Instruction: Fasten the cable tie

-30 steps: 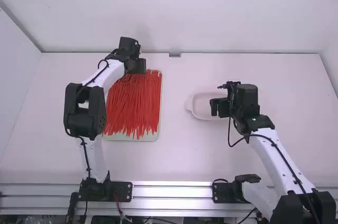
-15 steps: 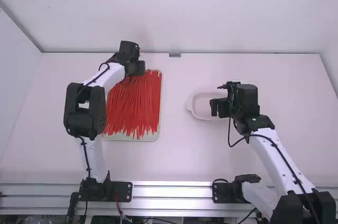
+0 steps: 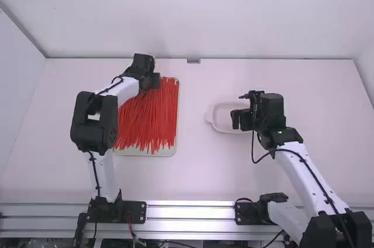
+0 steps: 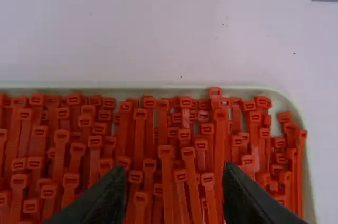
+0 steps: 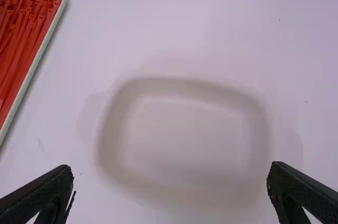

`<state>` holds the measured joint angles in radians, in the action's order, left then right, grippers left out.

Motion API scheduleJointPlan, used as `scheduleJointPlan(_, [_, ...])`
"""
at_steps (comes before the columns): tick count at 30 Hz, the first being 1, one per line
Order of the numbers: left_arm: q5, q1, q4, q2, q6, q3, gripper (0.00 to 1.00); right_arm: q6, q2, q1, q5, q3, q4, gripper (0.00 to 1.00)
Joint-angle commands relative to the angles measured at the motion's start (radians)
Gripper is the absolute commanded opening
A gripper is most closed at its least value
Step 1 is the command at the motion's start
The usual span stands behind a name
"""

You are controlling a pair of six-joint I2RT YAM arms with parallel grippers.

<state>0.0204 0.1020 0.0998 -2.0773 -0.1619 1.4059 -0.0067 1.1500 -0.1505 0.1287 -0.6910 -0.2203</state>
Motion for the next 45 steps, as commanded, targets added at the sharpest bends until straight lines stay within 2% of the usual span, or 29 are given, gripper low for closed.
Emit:
scheduleJointPlan(1, [-0.011, -0.004, -0.014, -0.002, -0.003, -0.021, 0.48, 0.002, 0.008, 0.0, 0.005, -0.027, 0.0, 0.98])
scheduleJointPlan(23, [-0.023, 0.003, -0.078, -0.053, -0.007, -0.024, 0.48, 0.002, 0.008, 0.0, 0.005, -0.027, 0.0, 0.98])
scheduleJointPlan(45, [-0.04, -0.005, -0.119, -0.098, -0.03, -0.024, 0.43, 0.002, 0.008, -0.002, 0.006, -0.027, 0.003, 0.98])
